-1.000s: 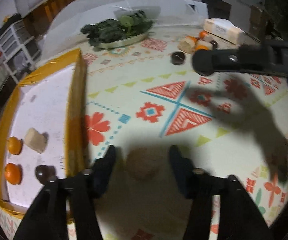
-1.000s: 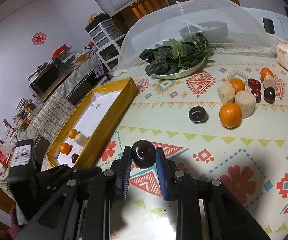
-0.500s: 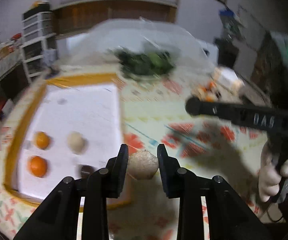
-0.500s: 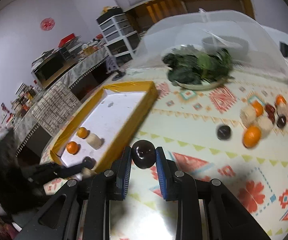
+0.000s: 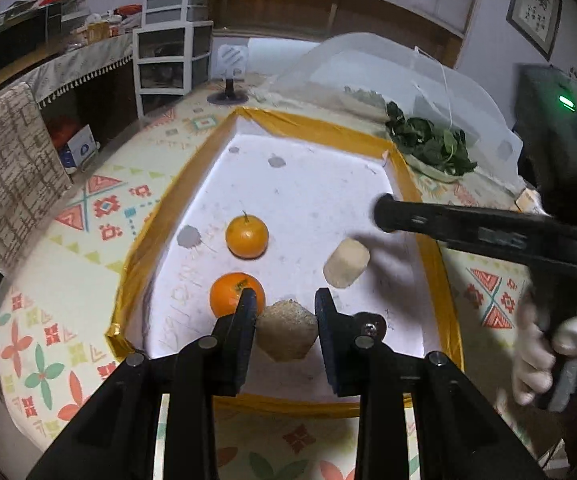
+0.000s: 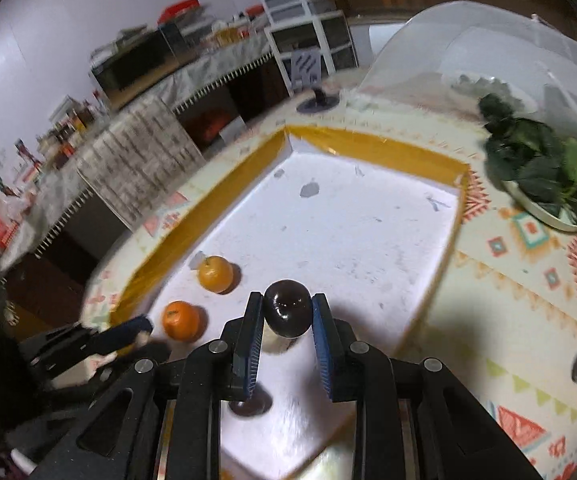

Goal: Organize fruits
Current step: 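Grasp another taro chunk with the left gripper while the right carries the plum to the tray, then move the left gripper to a dark plum while the right grasps an orange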

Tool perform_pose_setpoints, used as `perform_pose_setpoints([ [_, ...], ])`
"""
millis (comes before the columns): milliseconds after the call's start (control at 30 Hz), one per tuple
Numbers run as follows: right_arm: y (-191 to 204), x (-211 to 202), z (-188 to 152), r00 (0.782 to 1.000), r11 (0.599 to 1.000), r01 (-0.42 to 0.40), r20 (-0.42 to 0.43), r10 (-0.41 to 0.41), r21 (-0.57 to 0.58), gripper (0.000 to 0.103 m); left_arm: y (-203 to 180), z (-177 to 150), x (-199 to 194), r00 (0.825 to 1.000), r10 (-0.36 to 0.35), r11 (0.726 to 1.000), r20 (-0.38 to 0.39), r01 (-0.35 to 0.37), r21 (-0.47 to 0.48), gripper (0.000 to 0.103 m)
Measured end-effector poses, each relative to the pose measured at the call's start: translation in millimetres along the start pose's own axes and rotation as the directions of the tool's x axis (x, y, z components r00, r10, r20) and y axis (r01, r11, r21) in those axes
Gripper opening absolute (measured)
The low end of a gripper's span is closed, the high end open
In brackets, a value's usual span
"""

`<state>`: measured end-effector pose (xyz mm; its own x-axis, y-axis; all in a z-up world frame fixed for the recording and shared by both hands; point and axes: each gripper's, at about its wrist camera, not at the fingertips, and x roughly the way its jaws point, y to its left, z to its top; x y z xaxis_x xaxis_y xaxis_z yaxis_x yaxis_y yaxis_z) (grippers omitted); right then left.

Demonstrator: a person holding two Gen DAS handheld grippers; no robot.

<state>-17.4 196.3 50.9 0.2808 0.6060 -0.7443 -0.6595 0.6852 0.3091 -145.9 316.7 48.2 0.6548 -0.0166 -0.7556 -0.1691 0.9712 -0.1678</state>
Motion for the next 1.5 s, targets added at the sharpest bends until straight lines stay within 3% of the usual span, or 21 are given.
perform_pose_setpoints([
  [133,-6,27,4,0.999,1.000,0.019,-0.043,-0.018,0.022,0.027,4,3,10,1.000,-0.023,1.000,-0.012,0.023,-0.019,0.029],
  [267,-9,36,4,0.998,0.999,0.032,-0.054,-0.030,0.031,0.028,7,4,8,0.999,-0.039,0.998,0.004,0.039,-0.042,0.054],
  [333,-7,33,5,0.998,0.999,0.028,-0.051,-0.027,0.021,0.033,7,5,3,0.999,-0.044,0.998,0.015,0.045,-0.052,0.055],
  [400,-7,28,6,0.999,0.999,0.026,-0.034,-0.025,0.024,0.047,9,7,2,0.998,-0.057,0.996,0.019,0.058,-0.069,0.063],
  [600,-11,-2,5,0.999,0.999,0.022,0.028,-0.023,0.037,0.048,-1,7,-17,0.995,-0.074,0.990,0.063,0.080,-0.113,0.086],
  [667,-16,-21,2,0.998,0.999,0.024,0.061,-0.027,0.040,0.048,-9,7,-24,0.990,-0.114,0.985,0.088,0.123,-0.117,0.088],
  [767,-30,-63,-11,0.992,0.998,0.043,0.119,-0.049,0.049,0.048,-30,7,-33,0.978,-0.189,0.976,0.090,0.197,-0.092,0.088],
  [933,-79,-141,-46,0.965,0.985,0.125,0.214,-0.149,0.121,0.055,-88,5,-31,0.974,-0.223,0.975,0.032,0.222,0.022,0.088],
  [1033,-131,-194,-77,0.931,0.950,0.211,0.249,-0.267,0.230,0.057,-120,5,-27,0.967,-0.253,0.965,0.006,0.252,0.067,0.088],
  [1133,-176,-224,-104,0.904,0.901,0.278,0.227,-0.363,0.333,0.057,-156,6,-18,0.961,-0.277,0.953,-0.017,0.277,0.123,0.088],
  [1233,-213,-237,-125,0.895,0.862,0.296,0.195,-0.401,0.412,0.057,-192,7,-7,0.954,-0.297,0.938,-0.040,0.299,0.176,0.088],
  [1367,-234,-228,-134,0.910,0.855,0.261,0.181,-0.373,0.448,0.057,-222,7,10,0.955,-0.293,0.928,-0.056,0.298,0.226,0.088],
  [1433,-237,-214,-132,0.918,0.861,0.249,0.175,-0.355,0.443,0.057,-230,7,17,0.958,-0.279,0.927,-0.063,0.286,0.242,0.073],
  [1500,-236,-193,-127,0.926,0.872,0.249,0.161,-0.341,0.421,0.057,-237,8,26,0.963,-0.257,0.929,-0.082,0.270,0.255,0.044],
])
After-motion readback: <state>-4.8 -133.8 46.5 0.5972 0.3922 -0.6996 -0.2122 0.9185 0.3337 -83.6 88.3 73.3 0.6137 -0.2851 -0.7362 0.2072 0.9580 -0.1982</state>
